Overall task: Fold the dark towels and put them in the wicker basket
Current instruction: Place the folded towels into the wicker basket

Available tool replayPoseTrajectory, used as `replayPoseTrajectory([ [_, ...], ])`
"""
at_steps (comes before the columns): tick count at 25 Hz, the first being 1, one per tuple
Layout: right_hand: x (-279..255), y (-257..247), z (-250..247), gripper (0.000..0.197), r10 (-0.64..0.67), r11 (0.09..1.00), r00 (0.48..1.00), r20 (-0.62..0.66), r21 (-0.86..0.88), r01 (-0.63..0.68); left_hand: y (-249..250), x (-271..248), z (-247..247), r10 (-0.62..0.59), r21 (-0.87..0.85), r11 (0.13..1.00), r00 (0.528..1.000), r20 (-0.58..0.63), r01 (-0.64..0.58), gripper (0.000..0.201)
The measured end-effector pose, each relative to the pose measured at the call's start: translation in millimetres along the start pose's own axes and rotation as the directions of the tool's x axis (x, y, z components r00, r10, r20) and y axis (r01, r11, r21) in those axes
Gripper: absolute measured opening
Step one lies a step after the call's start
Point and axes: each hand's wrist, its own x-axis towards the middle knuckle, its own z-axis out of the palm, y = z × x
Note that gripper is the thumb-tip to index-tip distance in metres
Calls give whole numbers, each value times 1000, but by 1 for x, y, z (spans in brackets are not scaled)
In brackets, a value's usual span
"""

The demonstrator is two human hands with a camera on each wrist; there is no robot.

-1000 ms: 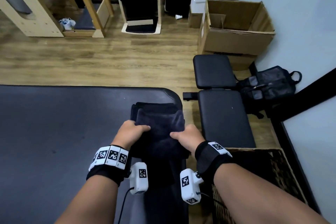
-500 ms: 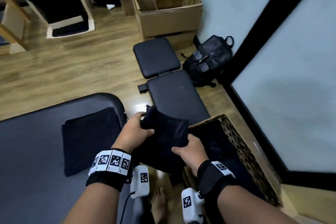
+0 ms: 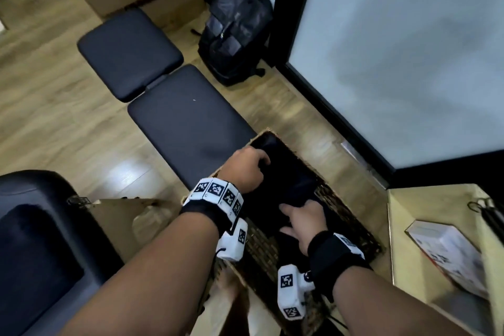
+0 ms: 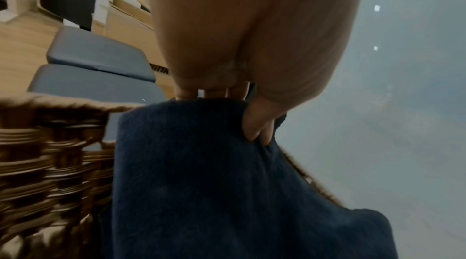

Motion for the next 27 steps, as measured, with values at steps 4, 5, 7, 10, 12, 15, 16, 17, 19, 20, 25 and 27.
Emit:
replayPoseTrajectory([
  [4,23,-2,1,31,9,973,998,66,-232,7,-10,20,22,15,106,994,1000,-23,-12,43],
  [5,26,-3,-4,25,-57,920,998,18,-388,59,-10,19,28,48,143,989,997,-53,-40,41],
  [7,25,-5,-11,21,-224,776,972,-72,-617,133,-3,12,35,145,304,946,987,-74,-116,34],
  [10,25,-2,-6,26,-422,699,906,36,-623,351,9,10,44,105,414,905,994,9,-99,32],
  [12,34,6,6,64,-392,637,896,209,-641,428,-1,16,51,-76,371,928,989,124,25,60],
  [15,47,11,10,86,-267,605,922,279,-696,386,-22,19,57,-172,366,929,941,291,57,84],
  [16,48,12,8,84,-249,605,920,301,-694,391,-25,17,54,-161,353,935,935,317,42,84],
  [17,46,13,6,80,-242,612,912,332,-677,409,-25,15,50,-144,324,945,936,321,34,79],
  [19,38,13,0,68,-225,607,899,376,-667,431,-25,9,39,-125,253,965,966,228,65,56],
  [20,32,12,-3,60,-214,586,898,384,-685,433,-26,2,33,-138,224,969,977,159,101,44],
  [25,-10,7,9,20,-236,604,909,342,-682,413,-39,-68,12,-267,56,963,963,24,266,23],
  [27,-36,4,32,8,-296,570,875,384,-664,484,-48,-106,3,-337,-19,942,939,-69,336,16],
])
